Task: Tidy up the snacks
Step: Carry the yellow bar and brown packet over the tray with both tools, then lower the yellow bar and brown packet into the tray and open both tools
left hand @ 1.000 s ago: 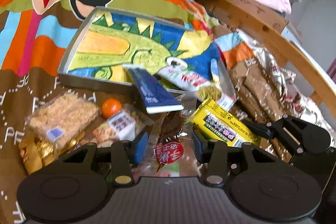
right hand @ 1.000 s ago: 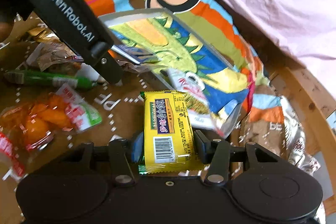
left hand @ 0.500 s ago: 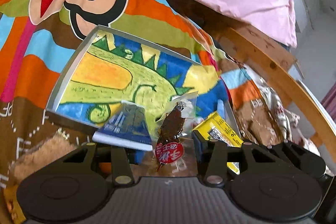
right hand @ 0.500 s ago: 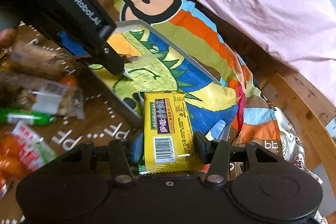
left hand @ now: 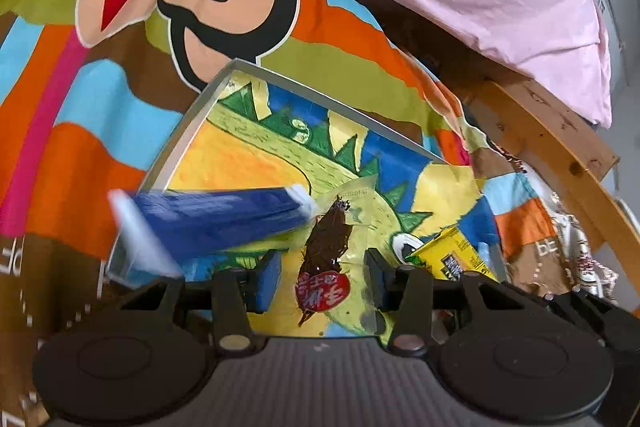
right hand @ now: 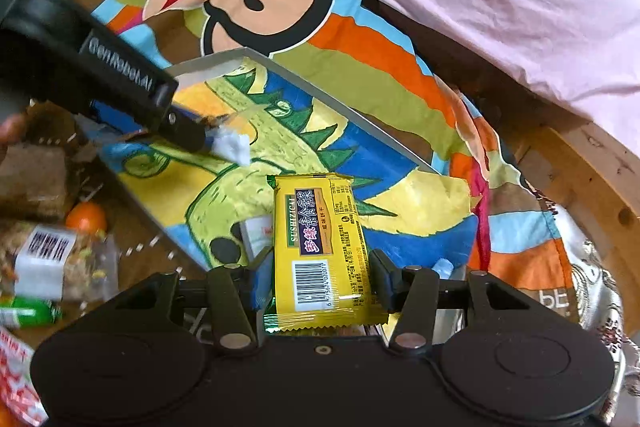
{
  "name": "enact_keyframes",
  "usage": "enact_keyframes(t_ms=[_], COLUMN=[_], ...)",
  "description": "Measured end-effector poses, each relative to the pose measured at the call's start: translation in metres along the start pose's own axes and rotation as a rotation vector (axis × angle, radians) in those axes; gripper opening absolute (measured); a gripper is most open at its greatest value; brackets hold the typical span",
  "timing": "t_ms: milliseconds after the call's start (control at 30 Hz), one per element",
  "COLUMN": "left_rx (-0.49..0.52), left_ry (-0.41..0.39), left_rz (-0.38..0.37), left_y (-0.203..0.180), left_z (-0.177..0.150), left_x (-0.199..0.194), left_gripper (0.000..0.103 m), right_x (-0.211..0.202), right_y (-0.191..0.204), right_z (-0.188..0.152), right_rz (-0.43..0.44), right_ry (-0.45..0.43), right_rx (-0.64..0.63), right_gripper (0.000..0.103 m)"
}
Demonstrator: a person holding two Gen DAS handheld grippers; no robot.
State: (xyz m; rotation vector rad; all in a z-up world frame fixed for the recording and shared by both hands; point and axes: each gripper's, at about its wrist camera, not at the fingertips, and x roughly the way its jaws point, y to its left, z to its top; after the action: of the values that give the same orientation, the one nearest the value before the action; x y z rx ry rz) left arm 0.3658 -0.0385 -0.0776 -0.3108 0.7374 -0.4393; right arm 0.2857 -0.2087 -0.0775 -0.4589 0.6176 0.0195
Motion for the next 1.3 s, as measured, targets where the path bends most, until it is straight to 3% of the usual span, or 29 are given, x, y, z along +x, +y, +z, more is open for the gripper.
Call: enact_keyframes(t_ms=[267,533,767,967,1167,1300], left_rx=[-0.015,0.034,0.009,0.014,0.067,0.105], left_ry=[-0.027,0.001,0.006,-0.051,-0.131,-0.167], left_rz=[0.005,0.048,0.055,0.099,0.156,0.186], left_y=[-0.001,-0.005,-0.005,-0.015,-0.032,-0.045], left_z=[0.001,-0.006,-0.007,-0.001,-0.004,-0.010], left_x=[0.017,0.028,0.019,-0.011,-0.055,-0.083], left_gripper=[0.049,0.052,0.071,0.083,0.099,0.102], right_x=[0.018,0.025,0.014,-0.013,-0.057,-0.088], right_y=[-0.005,0.001,-0.005,-0.025,-0.050,-0.059], right_z=[0.009,0.006,0.006,0.007,0.004,0.001], right_rz=[0.026,0.027,0.016,-0.003,-0.013,-0.013], right_ry=[0.021,0.046,0.028,-0.027,-0.124,-0.189], right_rx=[0.064,0.046,0.092,0.204,0.337,0.385], right_gripper=[0.053,0.056,0.077,0.090,0.101,0.102])
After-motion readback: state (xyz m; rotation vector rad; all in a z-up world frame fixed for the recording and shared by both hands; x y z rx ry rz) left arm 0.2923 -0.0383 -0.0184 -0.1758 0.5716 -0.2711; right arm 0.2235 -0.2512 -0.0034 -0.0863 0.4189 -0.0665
